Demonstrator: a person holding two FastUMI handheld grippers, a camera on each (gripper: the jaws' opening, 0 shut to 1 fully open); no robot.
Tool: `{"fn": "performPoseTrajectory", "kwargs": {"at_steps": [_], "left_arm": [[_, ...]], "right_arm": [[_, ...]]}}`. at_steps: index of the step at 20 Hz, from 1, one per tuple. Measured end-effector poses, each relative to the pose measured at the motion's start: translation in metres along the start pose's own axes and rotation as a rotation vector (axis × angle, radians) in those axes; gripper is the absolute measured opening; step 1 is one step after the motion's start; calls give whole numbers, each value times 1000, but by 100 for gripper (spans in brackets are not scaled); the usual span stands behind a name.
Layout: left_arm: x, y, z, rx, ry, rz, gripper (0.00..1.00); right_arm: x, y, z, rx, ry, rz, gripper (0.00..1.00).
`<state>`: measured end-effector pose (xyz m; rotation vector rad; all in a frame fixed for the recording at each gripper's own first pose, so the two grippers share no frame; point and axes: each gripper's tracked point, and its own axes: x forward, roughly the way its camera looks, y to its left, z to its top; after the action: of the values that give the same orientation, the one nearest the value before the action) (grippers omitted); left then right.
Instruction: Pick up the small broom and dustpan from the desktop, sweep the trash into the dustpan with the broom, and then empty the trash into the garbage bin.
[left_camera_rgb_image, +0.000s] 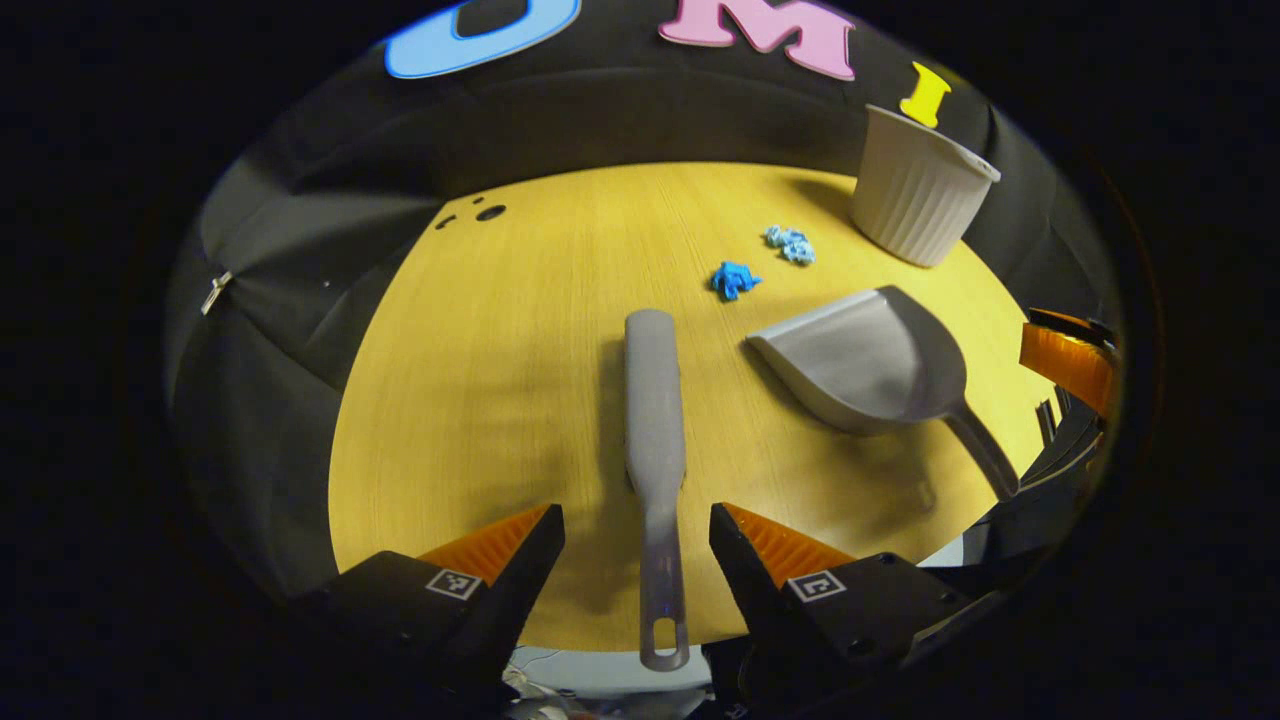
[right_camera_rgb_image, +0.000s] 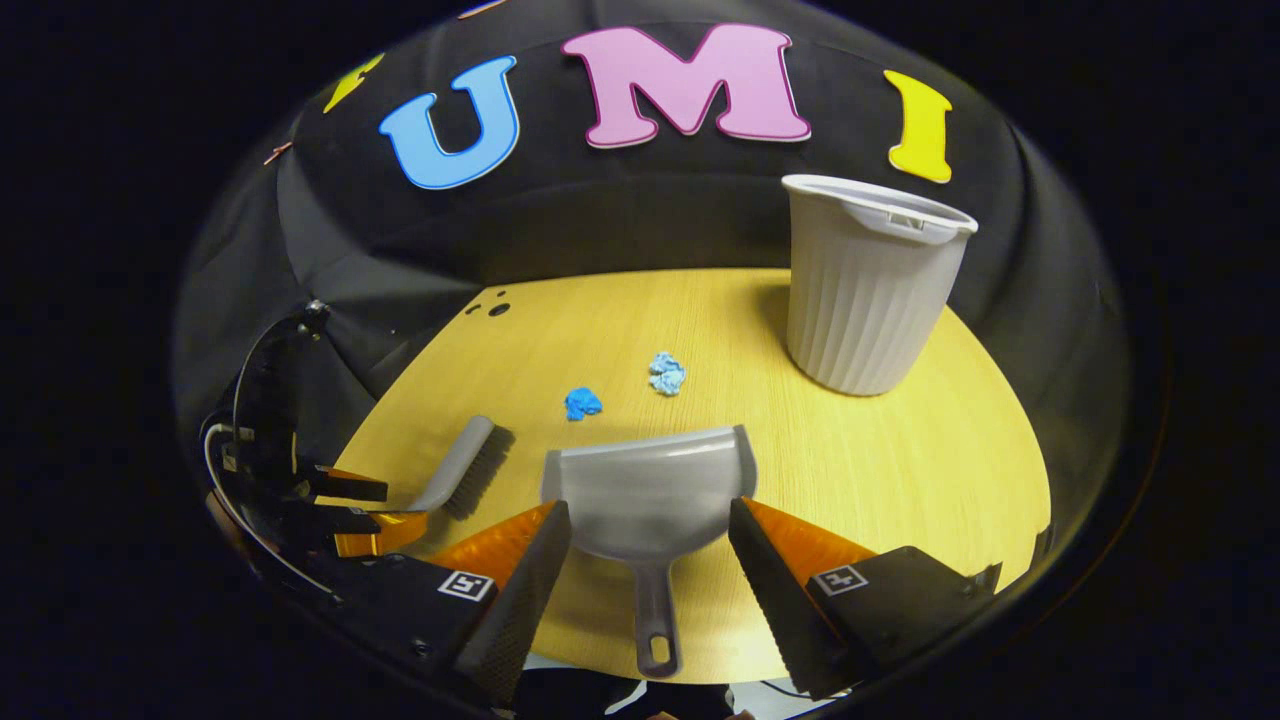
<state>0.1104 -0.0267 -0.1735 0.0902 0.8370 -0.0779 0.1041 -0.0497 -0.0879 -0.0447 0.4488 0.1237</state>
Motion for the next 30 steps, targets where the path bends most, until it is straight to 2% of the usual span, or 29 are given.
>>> {"fn": "performPoseTrajectory", "kwargs": {"at_steps": [3,6,10,12,14,15,17,22,27,30], "left_arm": [[21,-9,-6,16,81,-38,93],[39,-7,-11,17,150,-25,92],[52,-6,-14,13,191,-20,81],[55,-12,-16,-20,194,-38,71],[58,-12,-12,-18,175,-39,53],[59,-11,-11,-16,166,-35,51],[55,-11,-9,-44,143,-38,32],[52,-9,-7,-74,95,-62,28],[24,-2,5,-92,17,-75,26],[4,4,15,-67,-35,-60,26]], "right_arm": [[10,1,-24,33,72,22,99],[22,-10,-39,29,139,15,99],[28,-21,-56,62,192,-9,99],[27,-22,-66,96,218,-14,99],[29,-24,-73,112,239,-20,99],[28,-24,-75,114,246,-23,99],[30,-23,-78,121,260,-21,99],[39,-12,-85,115,289,-10,99],[50,-11,-92,103,319,-29,99],[62,-10,-102,113,367,-38,99]]}}
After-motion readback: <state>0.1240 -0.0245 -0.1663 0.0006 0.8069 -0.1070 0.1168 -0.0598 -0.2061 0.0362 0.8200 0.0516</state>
